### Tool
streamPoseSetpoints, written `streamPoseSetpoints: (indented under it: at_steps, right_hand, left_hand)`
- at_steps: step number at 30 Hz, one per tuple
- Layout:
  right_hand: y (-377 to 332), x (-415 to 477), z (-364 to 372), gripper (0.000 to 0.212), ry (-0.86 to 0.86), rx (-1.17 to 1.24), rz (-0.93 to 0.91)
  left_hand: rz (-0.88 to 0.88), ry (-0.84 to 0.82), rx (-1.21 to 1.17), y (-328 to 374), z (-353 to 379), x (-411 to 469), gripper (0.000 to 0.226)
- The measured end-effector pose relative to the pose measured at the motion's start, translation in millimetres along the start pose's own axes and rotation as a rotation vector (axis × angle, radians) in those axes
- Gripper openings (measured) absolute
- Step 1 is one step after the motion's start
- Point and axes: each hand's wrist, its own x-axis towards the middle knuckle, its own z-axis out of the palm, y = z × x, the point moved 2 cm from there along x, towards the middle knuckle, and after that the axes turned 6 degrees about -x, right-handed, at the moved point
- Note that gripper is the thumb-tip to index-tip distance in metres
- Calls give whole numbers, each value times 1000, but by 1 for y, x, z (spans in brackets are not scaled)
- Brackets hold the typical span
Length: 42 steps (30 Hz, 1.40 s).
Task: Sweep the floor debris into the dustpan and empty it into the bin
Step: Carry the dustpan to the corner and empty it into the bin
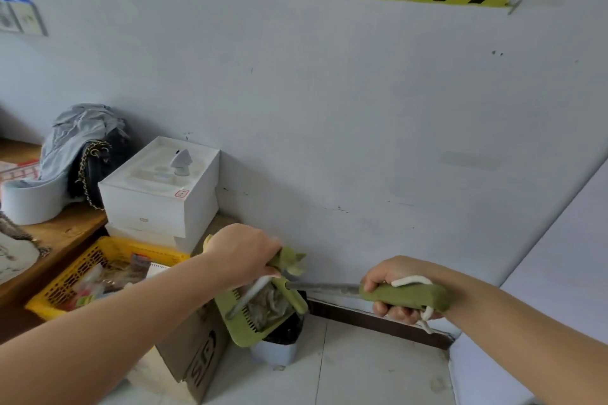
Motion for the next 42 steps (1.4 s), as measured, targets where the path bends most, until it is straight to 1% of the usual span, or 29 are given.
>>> streamPoseSetpoints:
  at_steps: [3, 8, 11, 13, 18, 20, 22, 25, 26, 27, 29, 31, 34, 37, 39, 42]
  right_hand:
    - [7, 9, -14, 15, -2, -19, 4]
    - [17, 18, -34, 14, 33, -29, -46]
    - [22, 23, -44, 18, 19, -59, -26]
    - [24, 27, -48, 15, 0, -51, -31]
    - [31, 40, -57, 14, -31, -21, -62]
    - [36, 45, -61, 14, -35, -7, -66]
    - [42, 48, -64, 11, -18, -5, -93]
    - [48, 47, -67, 4, 6, -23, -146]
    - [50, 45, -67, 8, 5, -27, -159]
    - [52, 45, -68, 19, 4, -32, -167]
    - [57, 44, -72, 39, 13, -23, -157]
    - [63, 43, -74, 44, 12, -9, -143]
    - [70, 44, -75, 40, 2, -10, -145]
    - [74, 44, -77, 24, -23, 21, -128]
    - [76, 42, -78, 26, -18, 50, -129]
    - [79, 39, -79, 31, -9, 72, -149]
  left_hand:
    - [113, -53, 63, 21, 2, 16, 45]
    - [274, -121, 92, 52, 14, 39, 40]
    - [320, -179, 77, 66, 27, 46, 36]
    - [351, -189, 69, 74, 35, 48, 31]
    - [442, -261, 71, 96, 49, 55, 10]
    - [456, -289, 61, 101, 51, 59, 10]
    - [466, -339, 54, 109, 54, 61, 9]
    - [527, -471, 81, 131, 59, 65, 8]
    - [539, -502, 76, 137, 59, 68, 9]
    - [551, -514, 78, 142, 58, 72, 11]
    - [585, -493, 112, 146, 54, 79, 13]
    - [604, -496, 157, 147, 54, 82, 11]
    - [632, -530, 191, 153, 60, 85, 12]
    - [657, -475, 207, 156, 55, 93, 10]
    - [658, -452, 209, 157, 55, 95, 10]
    - [659, -480, 239, 158, 57, 94, 10]
